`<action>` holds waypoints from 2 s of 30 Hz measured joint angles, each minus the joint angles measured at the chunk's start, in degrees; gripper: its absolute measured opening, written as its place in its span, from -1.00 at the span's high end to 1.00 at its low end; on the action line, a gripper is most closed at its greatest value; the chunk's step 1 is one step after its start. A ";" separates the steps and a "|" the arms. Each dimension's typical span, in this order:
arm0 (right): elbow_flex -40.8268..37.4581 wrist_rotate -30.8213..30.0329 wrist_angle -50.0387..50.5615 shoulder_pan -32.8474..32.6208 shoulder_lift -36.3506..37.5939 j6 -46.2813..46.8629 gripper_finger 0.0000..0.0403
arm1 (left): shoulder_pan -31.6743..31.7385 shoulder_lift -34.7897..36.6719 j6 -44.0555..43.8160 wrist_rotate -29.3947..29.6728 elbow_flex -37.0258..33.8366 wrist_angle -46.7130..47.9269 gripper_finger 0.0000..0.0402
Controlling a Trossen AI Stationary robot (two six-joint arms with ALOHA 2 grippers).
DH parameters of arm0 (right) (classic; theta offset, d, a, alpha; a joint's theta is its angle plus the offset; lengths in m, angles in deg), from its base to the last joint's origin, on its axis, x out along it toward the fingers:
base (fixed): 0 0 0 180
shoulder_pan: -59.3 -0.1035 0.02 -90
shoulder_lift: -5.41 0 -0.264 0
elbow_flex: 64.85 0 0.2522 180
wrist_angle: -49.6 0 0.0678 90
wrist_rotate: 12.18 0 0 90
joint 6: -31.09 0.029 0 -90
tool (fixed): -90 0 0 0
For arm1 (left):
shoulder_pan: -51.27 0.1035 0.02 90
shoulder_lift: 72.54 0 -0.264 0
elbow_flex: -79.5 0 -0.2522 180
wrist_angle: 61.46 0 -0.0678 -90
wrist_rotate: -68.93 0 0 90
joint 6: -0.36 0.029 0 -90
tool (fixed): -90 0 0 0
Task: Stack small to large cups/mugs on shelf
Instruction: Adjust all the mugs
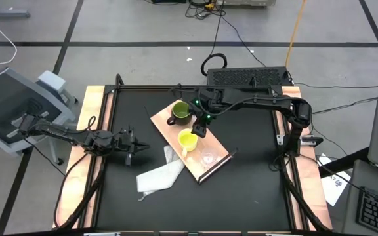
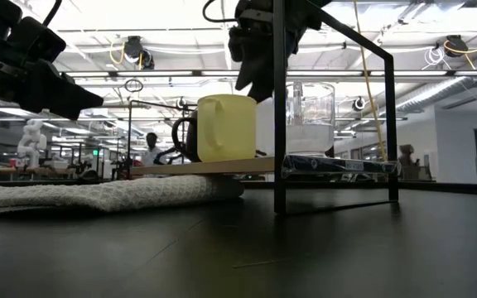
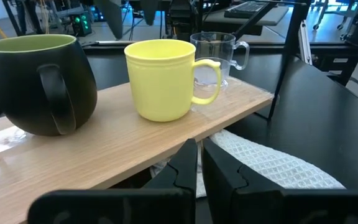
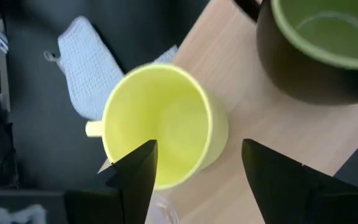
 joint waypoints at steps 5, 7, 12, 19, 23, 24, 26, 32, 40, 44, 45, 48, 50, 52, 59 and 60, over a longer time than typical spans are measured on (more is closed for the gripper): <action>-1.41 -0.37 0.20 0.19 0.00 -1.04 -0.11 | -0.01 0.00 -0.59 0.00 0.00 0.00 0.87; -1.46 -2.80 0.46 0.21 0.00 -1.37 -0.11 | 0.00 0.00 -0.68 0.00 0.00 -0.02 0.87; -1.46 -3.71 0.48 0.25 0.00 -2.05 -0.11 | -0.01 0.00 -0.76 -0.02 0.00 -0.02 0.87; -1.46 -6.03 0.71 -0.10 0.00 -2.73 -0.11 | 0.00 0.00 -0.76 -0.02 0.00 -0.02 0.87; -1.46 -6.00 0.85 -0.23 0.00 -2.73 -0.11 | -0.02 0.00 -0.74 -0.02 0.00 0.00 0.87; -1.46 -5.99 0.90 -0.25 0.00 -2.73 -0.11 | 0.00 0.00 -0.74 -0.02 0.00 0.00 0.87; -1.46 -5.99 0.76 -0.35 0.00 -2.73 -0.11 | -0.02 0.00 -0.74 -0.02 0.00 0.00 0.87; -1.46 -5.97 -0.01 -1.27 0.00 -3.02 -0.11 | 0.00 0.00 -0.74 -0.02 0.00 0.00 0.87; -1.46 -6.01 0.01 -1.71 0.00 -2.98 -0.11 | -0.02 0.00 -0.72 -0.02 0.00 0.01 0.87; -1.46 -6.01 -0.04 -1.74 0.00 -3.04 -0.11 | 0.00 0.00 -0.80 -0.03 0.00 0.02 0.87; -1.46 -6.01 -0.25 -1.80 -0.24 -3.04 -0.11 | -0.02 0.00 -0.82 -0.04 0.00 0.00 0.87; -1.46 -6.03 -0.90 -2.00 -1.03 -3.04 -0.11 | 0.00 0.00 -0.92 -0.04 0.00 0.02 0.87; -1.46 -5.97 -1.37 -2.07 -1.92 -3.04 -0.11 | 0.00 0.00 -0.96 -0.04 0.00 0.02 0.87; -1.40 -5.86 -1.78 -2.09 -2.79 -3.02 -0.11 | -0.02 0.00 -0.96 -0.04 0.00 0.00 0.87; -1.46 -5.99 -1.13 -1.97 -4.24 -2.92 -0.11 | -0.04 0.00 -0.73 -0.07 0.00 0.18 0.87; -1.44 -6.06 -1.60 -1.93 -4.17 -3.00 -0.11 | -0.04 0.00 -0.70 -0.09 0.00 0.24 0.87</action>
